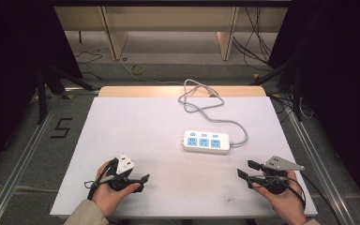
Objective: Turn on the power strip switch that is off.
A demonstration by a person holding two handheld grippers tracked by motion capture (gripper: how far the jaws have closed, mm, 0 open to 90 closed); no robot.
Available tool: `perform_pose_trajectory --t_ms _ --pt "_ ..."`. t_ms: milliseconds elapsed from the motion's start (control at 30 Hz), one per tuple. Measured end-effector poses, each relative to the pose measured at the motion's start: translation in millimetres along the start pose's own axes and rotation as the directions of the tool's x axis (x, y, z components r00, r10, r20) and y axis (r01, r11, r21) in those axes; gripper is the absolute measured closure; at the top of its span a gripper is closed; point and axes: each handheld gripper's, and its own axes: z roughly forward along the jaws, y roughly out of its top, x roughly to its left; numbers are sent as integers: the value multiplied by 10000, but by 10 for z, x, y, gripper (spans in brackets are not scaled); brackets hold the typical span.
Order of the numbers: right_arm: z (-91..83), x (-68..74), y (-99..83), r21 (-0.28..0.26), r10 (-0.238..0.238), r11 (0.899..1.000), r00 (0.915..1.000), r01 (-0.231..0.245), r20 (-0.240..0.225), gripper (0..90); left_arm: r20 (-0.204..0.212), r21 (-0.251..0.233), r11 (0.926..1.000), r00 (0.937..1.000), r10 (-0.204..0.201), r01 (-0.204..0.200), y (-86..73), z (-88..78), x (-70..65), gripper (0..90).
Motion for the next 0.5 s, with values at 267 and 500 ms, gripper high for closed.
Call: perform_pose_trajectory --t_ms 267,500 --pt "-41 16 34 546 -463 9975 9986 450 236 781 -72 -63 10000 10000 -68 67 -5 2 -1 213" --pt "-52 6 80 1157 -563 9919 9981 530 252 900 -147 -12 10000 9999 -8 7 -4 9 -3 214"
